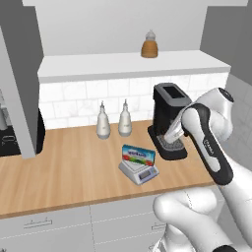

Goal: Pick the boxed food and place it on the digital scale for weighing, and close the cabinet.

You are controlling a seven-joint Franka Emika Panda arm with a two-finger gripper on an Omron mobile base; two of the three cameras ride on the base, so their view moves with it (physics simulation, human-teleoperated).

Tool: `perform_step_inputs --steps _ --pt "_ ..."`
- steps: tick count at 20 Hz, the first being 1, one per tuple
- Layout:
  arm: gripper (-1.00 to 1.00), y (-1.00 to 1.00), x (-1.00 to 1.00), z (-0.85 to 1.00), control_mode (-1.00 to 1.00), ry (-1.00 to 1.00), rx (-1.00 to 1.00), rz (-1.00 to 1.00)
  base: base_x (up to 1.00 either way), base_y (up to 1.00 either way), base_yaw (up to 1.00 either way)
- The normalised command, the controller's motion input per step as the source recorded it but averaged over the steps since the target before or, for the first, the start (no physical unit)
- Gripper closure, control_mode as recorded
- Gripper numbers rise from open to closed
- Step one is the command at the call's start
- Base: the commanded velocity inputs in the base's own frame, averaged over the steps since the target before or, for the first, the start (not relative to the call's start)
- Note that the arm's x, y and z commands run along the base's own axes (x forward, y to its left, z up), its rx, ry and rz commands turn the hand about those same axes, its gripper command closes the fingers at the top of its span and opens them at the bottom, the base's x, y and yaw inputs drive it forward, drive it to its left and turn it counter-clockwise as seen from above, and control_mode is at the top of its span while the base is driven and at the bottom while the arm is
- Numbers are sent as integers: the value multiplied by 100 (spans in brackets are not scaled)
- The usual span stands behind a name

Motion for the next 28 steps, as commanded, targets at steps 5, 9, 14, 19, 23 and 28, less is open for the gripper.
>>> perform_step_inputs --steps 5,9,14,19,23,28 --pt "-100 -20 -60 94 -100 0 1 -36 0 0 0" --pt "-100 -5 -59 98 -100 0 0 -36 0 0 0" --pt "-100 -56 -84 49 -100 -3 9 -26 0 0 0" --pt "-100 -78 -100 6 -100 -34 28 0 0 0 0" --pt "-100 -47 -89 67 -100 -44 12 -8 0 0 0" --pt "-100 -23 -50 100 -100 -29 3 -17 0 0 0"
